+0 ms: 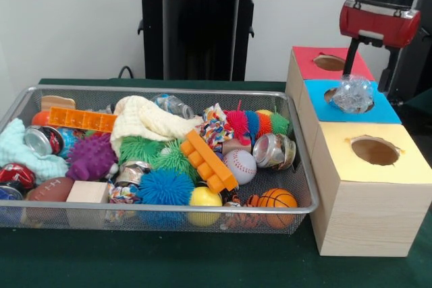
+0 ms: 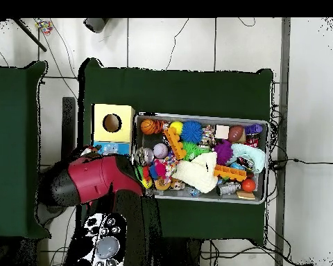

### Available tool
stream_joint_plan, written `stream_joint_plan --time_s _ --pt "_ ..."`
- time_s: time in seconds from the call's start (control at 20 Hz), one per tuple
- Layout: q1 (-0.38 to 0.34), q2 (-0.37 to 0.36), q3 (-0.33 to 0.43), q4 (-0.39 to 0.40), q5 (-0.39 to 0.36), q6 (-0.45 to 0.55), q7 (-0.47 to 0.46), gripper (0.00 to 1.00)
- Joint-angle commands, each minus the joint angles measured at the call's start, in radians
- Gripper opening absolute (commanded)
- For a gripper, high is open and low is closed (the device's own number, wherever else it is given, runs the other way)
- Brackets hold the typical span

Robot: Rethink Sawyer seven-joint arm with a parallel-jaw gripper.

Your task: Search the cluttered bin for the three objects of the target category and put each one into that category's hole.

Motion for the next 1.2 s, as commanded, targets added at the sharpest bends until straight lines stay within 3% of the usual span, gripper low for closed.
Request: stream_joint_plan --time_s 0.05,0.5,0.8,1.2 --pt "0.001 0.017 0.025 -0.012 0.039 0.139 0.059 1.0" --pt "-0.017 0.079 0.036 -0.015 0.017 0.034 0.05 1.0" --pt "-0.029 0.147 0.03 0.0 -0.019 -0.103 0.057 1.0" --pt "-0.074 -0.095 0.065 0.237 0.003 -0.037 -0.009 1.0"
